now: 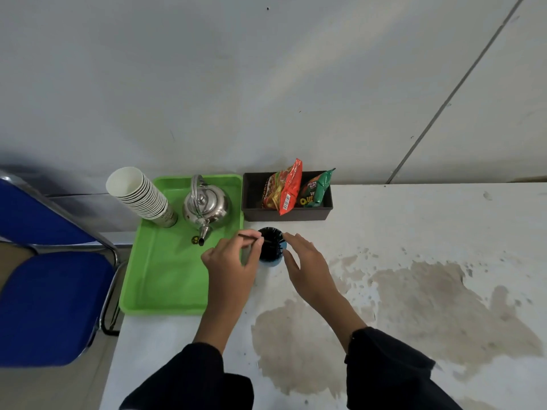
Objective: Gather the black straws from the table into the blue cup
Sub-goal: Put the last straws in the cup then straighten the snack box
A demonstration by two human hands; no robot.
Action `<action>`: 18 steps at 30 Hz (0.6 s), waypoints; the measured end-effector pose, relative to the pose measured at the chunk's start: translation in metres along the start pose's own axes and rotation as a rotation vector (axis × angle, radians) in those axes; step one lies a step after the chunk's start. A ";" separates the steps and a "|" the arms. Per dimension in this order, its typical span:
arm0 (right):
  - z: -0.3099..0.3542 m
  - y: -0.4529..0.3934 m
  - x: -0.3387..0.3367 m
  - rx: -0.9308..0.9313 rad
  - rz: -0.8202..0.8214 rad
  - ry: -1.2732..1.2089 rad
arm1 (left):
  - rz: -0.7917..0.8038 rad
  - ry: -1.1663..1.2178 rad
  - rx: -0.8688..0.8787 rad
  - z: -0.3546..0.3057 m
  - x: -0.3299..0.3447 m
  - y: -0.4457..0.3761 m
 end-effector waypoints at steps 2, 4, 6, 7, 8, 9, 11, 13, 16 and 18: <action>-0.001 0.000 0.001 0.003 0.008 0.012 | -0.029 -0.050 0.001 -0.003 0.002 -0.002; -0.002 -0.001 0.001 0.003 0.008 0.015 | -0.008 -0.141 -0.007 0.000 0.010 -0.004; -0.003 -0.001 0.002 0.001 0.005 0.011 | 0.065 -0.203 -0.019 0.003 0.022 -0.004; -0.003 -0.001 0.002 0.001 0.004 0.008 | 0.108 -0.206 -0.030 0.005 0.028 -0.002; -0.003 -0.001 0.002 0.004 0.003 0.006 | 0.145 -0.201 -0.042 0.007 0.032 -0.001; -0.003 -0.002 0.002 0.005 0.000 0.005 | 0.170 -0.192 -0.046 0.008 0.035 0.000; -0.002 -0.003 0.001 0.003 -0.005 0.001 | 0.185 -0.177 -0.035 0.009 0.036 0.001; -0.002 -0.004 -0.002 -0.003 -0.010 -0.005 | 0.171 -0.152 -0.051 0.009 0.033 0.003; 0.000 -0.005 -0.006 -0.029 -0.015 0.022 | 0.112 -0.089 -0.033 0.006 0.029 0.004; 0.006 -0.005 -0.006 -0.107 -0.015 0.084 | 0.141 -0.127 -0.012 0.004 0.036 0.006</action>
Point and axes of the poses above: each hand's wrist, its own y-axis away from the middle knuckle, its own x-axis out of the palm, z = x × y, the point moved 7 cm from there along -y, towards the middle knuckle, and after that the axes turned 14 degrees about -z, right-handed, at the moved point
